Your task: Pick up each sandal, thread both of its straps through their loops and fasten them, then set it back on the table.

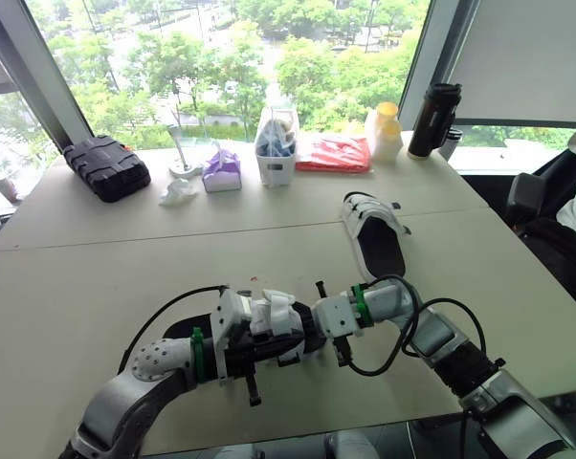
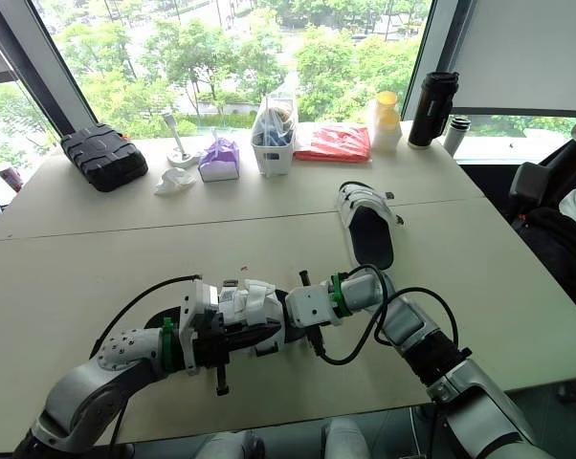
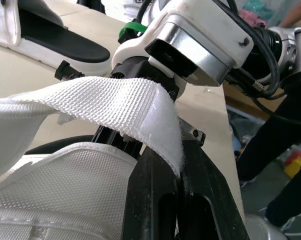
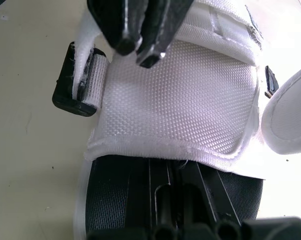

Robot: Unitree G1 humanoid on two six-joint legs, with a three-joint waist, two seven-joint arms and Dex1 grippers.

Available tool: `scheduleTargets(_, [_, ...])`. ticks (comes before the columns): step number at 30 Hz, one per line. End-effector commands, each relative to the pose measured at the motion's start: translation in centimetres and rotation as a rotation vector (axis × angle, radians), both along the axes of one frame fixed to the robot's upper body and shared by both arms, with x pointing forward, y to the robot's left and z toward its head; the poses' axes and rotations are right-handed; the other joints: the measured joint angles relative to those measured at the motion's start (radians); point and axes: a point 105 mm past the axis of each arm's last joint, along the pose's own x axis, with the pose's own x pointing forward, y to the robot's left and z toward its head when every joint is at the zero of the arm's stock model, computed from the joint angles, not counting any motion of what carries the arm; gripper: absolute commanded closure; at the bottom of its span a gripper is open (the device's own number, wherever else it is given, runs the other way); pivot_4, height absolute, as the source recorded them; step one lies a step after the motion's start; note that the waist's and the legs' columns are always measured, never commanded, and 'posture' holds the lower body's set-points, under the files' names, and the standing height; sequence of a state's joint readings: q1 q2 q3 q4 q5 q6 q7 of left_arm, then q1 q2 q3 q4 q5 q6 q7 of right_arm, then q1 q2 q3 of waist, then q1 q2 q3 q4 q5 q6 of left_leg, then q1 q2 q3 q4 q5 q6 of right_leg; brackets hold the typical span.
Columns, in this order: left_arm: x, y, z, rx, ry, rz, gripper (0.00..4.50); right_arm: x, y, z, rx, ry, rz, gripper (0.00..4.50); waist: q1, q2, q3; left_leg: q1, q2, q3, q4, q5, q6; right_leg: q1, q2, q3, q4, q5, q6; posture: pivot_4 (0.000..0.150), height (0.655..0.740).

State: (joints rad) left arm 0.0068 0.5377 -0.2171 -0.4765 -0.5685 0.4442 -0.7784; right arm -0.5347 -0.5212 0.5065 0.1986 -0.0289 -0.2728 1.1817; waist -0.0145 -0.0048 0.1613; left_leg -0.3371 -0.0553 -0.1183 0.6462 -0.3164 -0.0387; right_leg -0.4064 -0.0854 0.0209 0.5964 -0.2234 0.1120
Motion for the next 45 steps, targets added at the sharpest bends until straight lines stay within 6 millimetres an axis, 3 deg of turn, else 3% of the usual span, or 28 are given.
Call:
scheduleTargets(1, [0.7, 1.1, -3.0, 0.132, 0.025, 0.068, 4.46, -0.4, -1.8, -4.0, -0.162, 0.089, -0.042, 4.50, 0.000, 0.000, 0.000, 0.000, 0.000, 0.000, 0.000, 0.000, 0.000, 0.000, 0.000, 0.000, 0.000, 0.000, 0.000, 0.150, 0.7400])
scheduleTargets(7, [1.3, 0.9, -2.9, 0.144, -0.051, 0.091, 4.46, -0.4, -1.7, -4.0, -0.160, 0.087, -0.042, 4.50, 0.001, 0.000, 0.000, 0.000, 0.000, 0.000, 0.000, 0.000, 0.000, 0.000, 0.000, 0.000, 0.000, 0.000, 0.000, 0.150, 0.7400])
scheduleTargets(14, [-1.3, 0.4, -3.0, 0.127, -0.019, -0.063, 4.46, -0.3, -1.8, -4.1, -0.161, 0.087, -0.043, 4.50, -0.003, 0.001, -0.001, 0.000, 0.000, 0.000, 0.000, 0.000, 0.000, 0.000, 0.000, 0.000, 0.000, 0.000, 0.000, 0.150, 0.7400])
scheduleTargets(23, [-1.1, 1.4, -3.6, 0.206, -0.046, -0.080, 4.46, -0.3, -1.7, -4.1, -0.161, 0.085, -0.038, 4.50, -0.005, 0.001, -0.001, 0.000, 0.001, 0.000, -0.001, 0.000, 0.001, -0.002, 0.002, 0.000, 0.000, 0.000, 0.000, 0.150, 0.7400])
scheduleTargets(26, [-0.9, 1.6, -3.7, 0.200, -0.034, -0.059, 3.54, -0.3, -1.7, -4.1, -0.164, 0.084, -0.036, 4.50, -0.004, 0.001, -0.001, 0.000, 0.001, 0.000, -0.001, 0.000, 0.001, -0.002, 0.003, 0.000, 0.000, 0.000, 0.000, 0.150, 0.7400])
scheduleTargets(33, [-1.3, 2.6, -1.8, 0.124, -0.084, -0.006, 0.04, -0.2, -1.8, -4.1, -0.167, 0.082, -0.034, 4.50, -0.003, 0.001, -0.001, 0.000, 0.002, 0.000, -0.001, 0.000, 0.001, -0.001, 0.002, 0.000, 0.000, 0.000, 0.000, 0.150, 0.7400])
scheduleTargets(37, [-2.6, 3.3, -0.9, 0.072, -0.030, -0.011, 0.04, -0.2, -1.9, -4.1, -0.170, 0.080, -0.030, 4.50, -0.001, 0.001, 0.000, 0.000, 0.003, -0.001, -0.001, 0.000, 0.001, -0.001, 0.002, 0.000, 0.000, 0.000, -0.001, 0.150, 0.7400])
scheduleTargets(41, [-4.9, 4.3, -1.2, 0.066, 0.052, -0.049, 0.04, -0.3, -1.8, -4.1, -0.171, 0.080, -0.025, 4.50, -0.003, 0.001, 0.000, 0.000, 0.003, 0.000, -0.001, 0.000, 0.001, -0.002, 0.002, 0.000, 0.000, 0.000, -0.001, 0.150, 0.7400])
scheduleTargets(45, [-5.5, 4.3, -1.9, 0.055, 0.109, -0.047, 0.04, -0.3, -1.9, -4.2, -0.172, 0.079, -0.023, 4.50, 0.000, 0.000, 0.001, -0.001, 0.002, 0.000, -0.001, 0.000, 0.001, -0.002, 0.002, 0.000, 0.000, 0.000, -0.001, 0.150, 0.7400])
